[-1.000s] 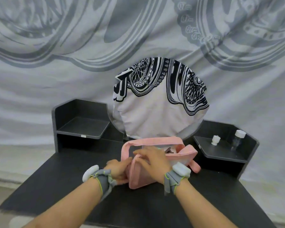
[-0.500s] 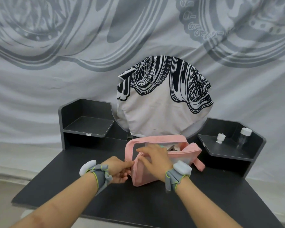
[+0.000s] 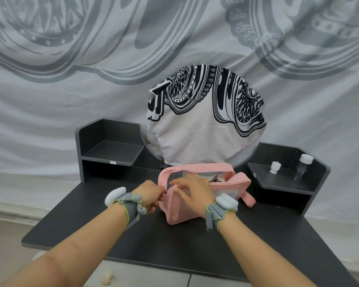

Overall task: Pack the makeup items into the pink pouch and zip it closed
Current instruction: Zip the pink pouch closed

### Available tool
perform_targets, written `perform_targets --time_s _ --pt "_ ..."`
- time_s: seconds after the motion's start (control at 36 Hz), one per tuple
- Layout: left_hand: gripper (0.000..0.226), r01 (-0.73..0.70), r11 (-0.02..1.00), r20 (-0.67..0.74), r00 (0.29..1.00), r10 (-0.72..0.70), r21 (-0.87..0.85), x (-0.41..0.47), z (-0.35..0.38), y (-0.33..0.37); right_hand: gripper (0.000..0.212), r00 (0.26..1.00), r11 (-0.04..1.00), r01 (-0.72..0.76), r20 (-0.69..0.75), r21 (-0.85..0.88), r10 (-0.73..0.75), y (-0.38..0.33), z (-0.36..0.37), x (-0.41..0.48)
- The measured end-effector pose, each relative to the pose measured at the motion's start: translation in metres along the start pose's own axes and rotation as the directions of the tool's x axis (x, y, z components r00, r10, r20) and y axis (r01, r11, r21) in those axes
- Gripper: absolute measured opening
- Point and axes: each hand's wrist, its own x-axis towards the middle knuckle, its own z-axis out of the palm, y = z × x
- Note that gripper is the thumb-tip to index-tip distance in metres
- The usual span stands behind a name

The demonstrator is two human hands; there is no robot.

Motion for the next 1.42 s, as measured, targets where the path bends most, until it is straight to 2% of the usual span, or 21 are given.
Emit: perform_targets --time_s 0.14,0.31,0.42,0.53,0.61,0.72,0.81,0.94,1.11,1.25,1.42 --pt "0.023 -0.136 0.980 -0.114 0.982 0.153 0.146 0.003 0.008 0.011 0.027 1.000 1.000 -0.005 0.015 -0.004 0.005 -0.006 -0.004 0.003" --pt "0.031 -0.164 0.982 -0.132 0.976 0.175 0.092 0.006 0.010 0.012 0.024 0.999 0.997 -0.034 -0.027 0.069 0.036 -0.014 -0.006 0.004" --pt "0.031 -0.216 0.953 -0.114 0.963 0.244 0.214 0.004 0.011 0.013 0.029 0.980 0.960 -0.080 -0.152 0.267 0.124 -0.020 -0.001 0.005" --pt "0.034 -0.181 0.942 -0.126 0.966 0.224 0.281 0.005 0.004 0.014 0.023 0.976 0.963 -0.123 -0.146 0.239 0.160 -0.024 0.003 0.009" --pt "0.034 -0.167 0.962 -0.104 0.976 0.193 0.215 0.005 0.002 0.015 0.019 0.975 0.963 -0.154 -0.126 0.221 0.185 -0.025 0.004 0.010" --pt "0.017 -0.149 0.983 -0.044 0.988 0.145 -0.111 0.003 0.001 0.010 0.018 0.977 0.962 -0.168 -0.092 0.216 0.191 -0.025 0.004 0.012" --pt "0.012 -0.193 0.980 -0.041 0.981 0.191 -0.054 0.005 -0.001 0.003 0.017 0.977 0.959 -0.175 -0.083 0.223 0.197 -0.027 0.002 0.015" --pt "0.013 -0.395 0.905 -0.157 0.895 0.418 0.157 0.010 0.000 -0.019 0.016 0.961 0.933 -0.219 -0.104 0.286 0.258 -0.030 0.002 0.016" --pt "0.019 -0.456 0.855 -0.339 0.786 0.517 0.245 0.007 0.012 -0.022 0.014 0.913 0.873 -0.259 -0.189 0.414 0.361 -0.031 0.010 0.018" --pt "0.014 -0.465 0.782 -0.347 0.713 0.609 0.415 0.006 0.019 -0.019 0.012 0.897 0.841 -0.258 -0.207 0.475 0.391 -0.028 0.010 0.019" --pt "0.009 -0.487 0.717 -0.285 0.689 0.666 0.498 0.006 0.019 -0.016 0.011 0.915 0.859 -0.195 -0.228 0.474 0.333 -0.021 0.009 0.014"
